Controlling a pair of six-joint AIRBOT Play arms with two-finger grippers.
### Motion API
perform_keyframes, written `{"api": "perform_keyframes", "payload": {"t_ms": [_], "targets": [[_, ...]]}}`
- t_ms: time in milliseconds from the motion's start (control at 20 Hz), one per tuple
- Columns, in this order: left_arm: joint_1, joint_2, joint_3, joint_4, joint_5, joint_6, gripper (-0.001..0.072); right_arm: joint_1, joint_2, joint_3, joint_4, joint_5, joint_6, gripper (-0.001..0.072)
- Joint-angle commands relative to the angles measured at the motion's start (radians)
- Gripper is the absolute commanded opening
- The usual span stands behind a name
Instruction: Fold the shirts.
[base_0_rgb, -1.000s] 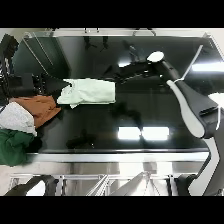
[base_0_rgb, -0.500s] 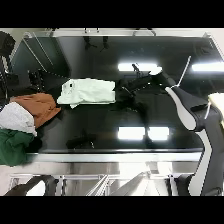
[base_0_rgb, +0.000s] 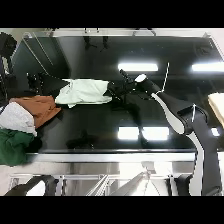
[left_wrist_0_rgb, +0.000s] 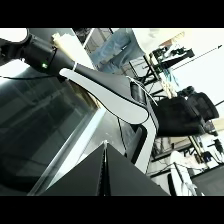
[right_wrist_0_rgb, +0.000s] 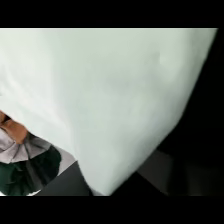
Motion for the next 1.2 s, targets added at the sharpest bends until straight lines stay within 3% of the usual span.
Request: {"api": "perform_keyframes", "payload": {"t_ms": [0,250,500,600,950,1150], "targets": [[0.000,0.000,0.000,0.005,-0.019,0.002,0.0017,0.011,0.021,0.002,0.072,-0.003,-0.021,0.0017],[0.000,0.000,0.000,0.005,-0.019,0.002,0.0017,-0.066,0.208,0.002,-0.023,-0.015,0.033,0.0015],[-0.023,0.000,0.000,0.007,-0.018,0.003,0.0017,-0.336,0.521,0.002,-0.557,-0.008,0.387,0.0015],[-0.049,0.000,0.000,0.007,-0.017,0.023,0.0017,-0.483,0.626,0.002,-0.689,0.008,0.447,0.0015],[-0.183,-0.011,0.000,0.009,-0.013,0.046,0.0017,-1.061,0.742,0.002,-0.730,0.193,0.444,0.0015],[-0.279,-0.080,0.000,0.008,-0.019,0.045,0.0017,-1.266,0.698,0.002,-0.734,0.305,0.347,0.0015]]}}
